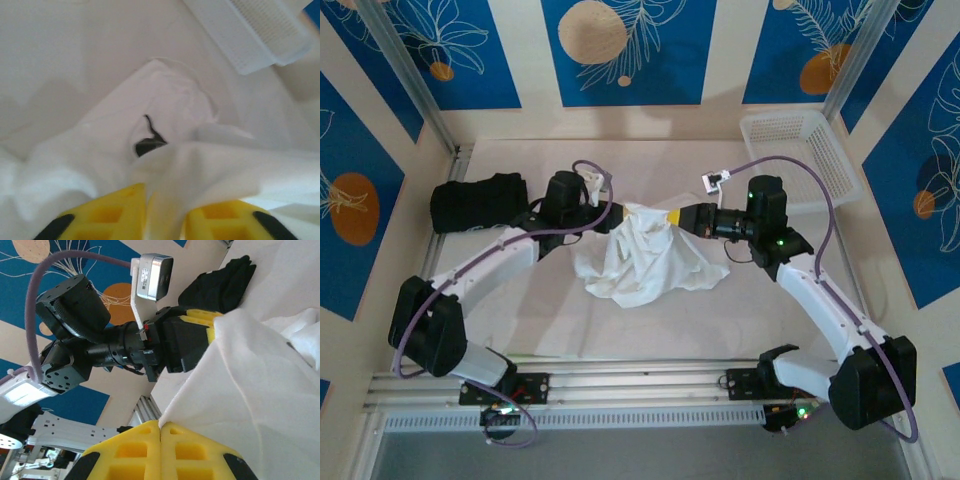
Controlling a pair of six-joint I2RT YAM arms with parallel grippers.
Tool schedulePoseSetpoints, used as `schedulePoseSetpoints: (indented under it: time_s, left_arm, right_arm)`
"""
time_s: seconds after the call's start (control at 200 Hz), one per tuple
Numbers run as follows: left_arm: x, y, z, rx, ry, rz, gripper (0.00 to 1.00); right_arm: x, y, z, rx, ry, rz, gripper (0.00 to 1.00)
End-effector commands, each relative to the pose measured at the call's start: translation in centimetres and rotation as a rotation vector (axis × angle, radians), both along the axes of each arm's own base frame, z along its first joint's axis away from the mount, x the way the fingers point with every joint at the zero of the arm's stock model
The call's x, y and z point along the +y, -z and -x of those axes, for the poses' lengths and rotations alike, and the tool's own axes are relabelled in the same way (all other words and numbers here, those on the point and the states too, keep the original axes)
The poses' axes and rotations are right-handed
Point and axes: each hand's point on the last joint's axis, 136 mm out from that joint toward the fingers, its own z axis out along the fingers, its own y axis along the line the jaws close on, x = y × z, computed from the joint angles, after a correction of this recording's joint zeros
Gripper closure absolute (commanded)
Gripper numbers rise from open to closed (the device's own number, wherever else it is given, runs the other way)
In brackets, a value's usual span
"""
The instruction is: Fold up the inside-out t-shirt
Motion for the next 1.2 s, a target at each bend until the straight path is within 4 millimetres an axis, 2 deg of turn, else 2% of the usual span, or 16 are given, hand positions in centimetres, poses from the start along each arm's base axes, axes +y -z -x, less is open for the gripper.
schedulePoseSetpoints:
  time_s: [0.0,0.095,0.175,0.275,0.385,0.425,0.585,0.725,0.865,0.95,0.985,1.05,1.195]
  left_arm:
    - [2.5,-0.4,0.2,-0.067,-0.059,-0.147,0.58]
    - [2.5,-1.6,1.9,-0.175,-0.034,-0.182,0.49]
    - [1.7,-2.9,3.7,-0.239,0.019,-0.177,0.47]
    - [-0.9,-3.6,6.0,-0.301,0.161,-0.144,0.51]
    - [-4.0,-3.4,7.4,-0.308,0.305,-0.122,0.57]
    - [-4.8,-3.1,7.4,-0.298,0.327,-0.124,0.59]
    - [-6.1,-1.2,5.0,-0.263,0.318,-0.185,0.63]
    - [-7.9,-0.1,4.0,-0.25,0.353,-0.164,0.59]
    - [-9.7,0.8,4.1,-0.227,0.417,-0.119,0.53]
    - [-10.4,1.5,3.5,-0.212,0.417,-0.112,0.53]
    - [-10.6,1.6,3.1,-0.211,0.412,-0.113,0.55]
    - [-11.1,1.6,2.3,-0.216,0.403,-0.1,0.65]
    - [-11.4,-0.3,2.1,-0.216,0.408,-0.001,0.98]
  right_arm:
    - [-0.1,-0.1,0.0,0.015,-0.017,-0.032,1.0]
    - [-0.2,0.6,-0.3,0.024,-0.005,-0.023,1.0]
    - [-0.3,1.1,-0.7,0.04,0.001,-0.019,1.0]
    - [-0.1,1.2,-0.7,0.041,-0.013,-0.019,1.0]
    - [-0.1,1.1,-1.0,0.044,-0.01,-0.013,1.0]
    - [-0.1,0.9,-0.9,0.04,-0.013,-0.014,1.0]
    - [-0.3,0.9,-0.7,0.037,-0.002,-0.006,1.0]
    - [-0.5,1.0,-0.6,0.034,0.003,-0.003,1.0]
    - [-0.5,1.1,-0.6,0.037,0.002,-0.006,1.0]
    - [-0.5,1.2,-0.7,0.04,0.009,-0.005,1.0]
    - [-0.5,1.2,-0.8,0.041,0.009,-0.007,1.0]
    - [-0.4,1.1,-0.8,0.038,0.002,-0.009,1.0]
    - [-1.5,1.3,-1.2,0.037,0.042,0.015,1.0]
